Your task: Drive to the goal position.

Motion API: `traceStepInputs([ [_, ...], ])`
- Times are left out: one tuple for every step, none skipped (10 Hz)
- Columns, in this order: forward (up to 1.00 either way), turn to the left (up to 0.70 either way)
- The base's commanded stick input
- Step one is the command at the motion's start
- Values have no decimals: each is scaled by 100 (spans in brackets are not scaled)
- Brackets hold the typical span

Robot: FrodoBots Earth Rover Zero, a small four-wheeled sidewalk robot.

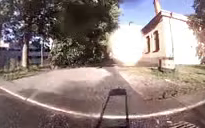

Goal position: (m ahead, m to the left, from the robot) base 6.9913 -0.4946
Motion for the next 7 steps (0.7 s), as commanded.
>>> traceStepInputs([
  [50, 0],
  [50, 0],
  [50, 0],
  [50, 0],
  [50, 0],
  [50, 0],
  [50, 0],
])
